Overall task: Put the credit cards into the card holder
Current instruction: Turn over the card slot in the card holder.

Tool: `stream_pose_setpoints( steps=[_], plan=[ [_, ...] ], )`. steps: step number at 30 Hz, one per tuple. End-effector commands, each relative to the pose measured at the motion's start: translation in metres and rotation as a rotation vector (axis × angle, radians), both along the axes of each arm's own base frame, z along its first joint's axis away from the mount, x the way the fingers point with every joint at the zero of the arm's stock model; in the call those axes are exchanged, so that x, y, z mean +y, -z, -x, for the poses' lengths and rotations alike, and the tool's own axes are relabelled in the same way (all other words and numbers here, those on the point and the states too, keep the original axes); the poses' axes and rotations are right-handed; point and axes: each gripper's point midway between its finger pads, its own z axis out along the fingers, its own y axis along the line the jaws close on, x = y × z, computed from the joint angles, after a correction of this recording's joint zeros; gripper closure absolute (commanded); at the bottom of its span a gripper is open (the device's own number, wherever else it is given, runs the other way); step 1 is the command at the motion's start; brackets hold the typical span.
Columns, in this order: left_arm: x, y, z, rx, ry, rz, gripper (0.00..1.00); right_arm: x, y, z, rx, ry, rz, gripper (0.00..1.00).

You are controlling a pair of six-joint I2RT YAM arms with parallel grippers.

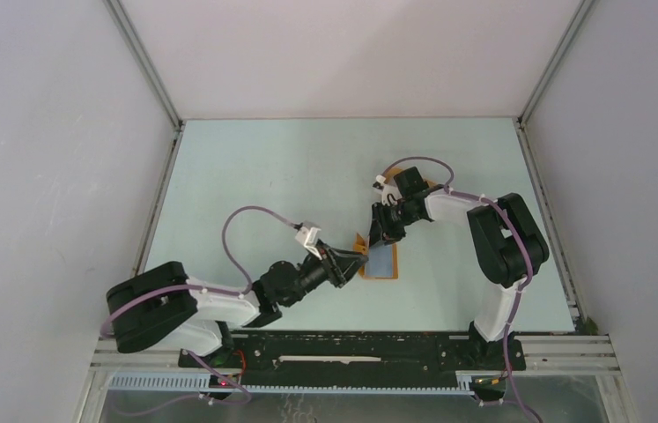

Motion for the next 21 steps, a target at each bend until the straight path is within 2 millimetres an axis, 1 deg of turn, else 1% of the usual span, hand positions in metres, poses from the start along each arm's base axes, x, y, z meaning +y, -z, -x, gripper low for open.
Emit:
stream_pose_setpoints(
  steps=[1, 4, 7, 12, 18, 21],
  plan=[
    [-0.039, -0.009, 0.006, -0.008, 0.136, -0.009, 0.70, 0.007, -0.013, -0.011, -0.043, 0.004, -0.018, 0.68],
    [-0.057, 0.001, 0.005, 0.031, 0.173, -0.033, 0.72, 0.008, -0.013, -0.011, -0.040, 0.001, -0.024, 0.66],
    [-0.065, 0.019, 0.001, 0.071, 0.172, -0.085, 0.73, 0.008, -0.013, -0.010, -0.032, -0.001, -0.032, 0.65],
    [-0.061, 0.043, -0.009, 0.108, 0.114, -0.182, 0.74, 0.008, -0.015, -0.010, -0.027, -0.002, -0.044, 0.65],
    [-0.057, 0.064, -0.018, 0.141, 0.063, -0.285, 0.74, 0.008, -0.014, -0.010, -0.025, -0.003, -0.041, 0.65],
    [-0.050, 0.073, -0.021, 0.155, 0.034, -0.338, 0.74, 0.007, -0.013, -0.011, -0.026, -0.001, -0.039, 0.65]
  ],
)
